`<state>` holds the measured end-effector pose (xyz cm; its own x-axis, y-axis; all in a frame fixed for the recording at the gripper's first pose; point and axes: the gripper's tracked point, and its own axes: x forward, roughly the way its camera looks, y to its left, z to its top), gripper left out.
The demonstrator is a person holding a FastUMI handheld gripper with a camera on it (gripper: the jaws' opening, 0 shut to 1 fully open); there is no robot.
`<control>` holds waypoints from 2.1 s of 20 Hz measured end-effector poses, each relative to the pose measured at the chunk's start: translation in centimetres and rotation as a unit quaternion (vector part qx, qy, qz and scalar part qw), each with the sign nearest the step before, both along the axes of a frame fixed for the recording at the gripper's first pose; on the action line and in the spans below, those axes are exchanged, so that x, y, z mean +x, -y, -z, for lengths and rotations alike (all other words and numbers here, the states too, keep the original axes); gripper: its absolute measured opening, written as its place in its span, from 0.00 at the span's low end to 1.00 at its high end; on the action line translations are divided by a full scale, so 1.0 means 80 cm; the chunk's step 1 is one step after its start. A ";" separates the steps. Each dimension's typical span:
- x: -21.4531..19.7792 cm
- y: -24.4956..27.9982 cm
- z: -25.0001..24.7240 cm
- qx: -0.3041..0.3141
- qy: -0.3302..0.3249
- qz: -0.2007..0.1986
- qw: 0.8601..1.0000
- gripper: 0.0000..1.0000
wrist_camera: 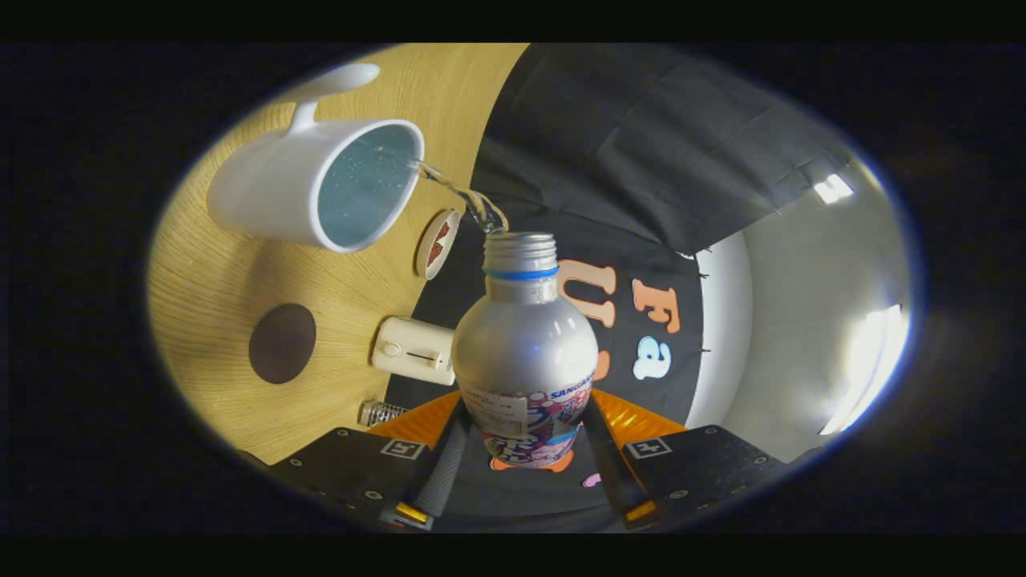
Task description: Take the bottle from table, then pour the juice into the cup, finally place the bottle on the coaster
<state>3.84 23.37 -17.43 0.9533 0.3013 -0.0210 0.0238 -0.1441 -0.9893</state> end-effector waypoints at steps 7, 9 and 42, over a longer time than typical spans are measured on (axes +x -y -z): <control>0.004 -0.002 -0.004 -0.009 0.004 -0.007 1.000 0.76; 0.004 -0.002 -0.006 -0.013 0.007 -0.008 1.000 0.75; 0.024 -0.016 -0.043 -0.106 0.064 -0.046 0.991 0.75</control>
<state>5.79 24.68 -14.01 0.9206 0.3897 0.0259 0.1695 -0.3389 -0.9254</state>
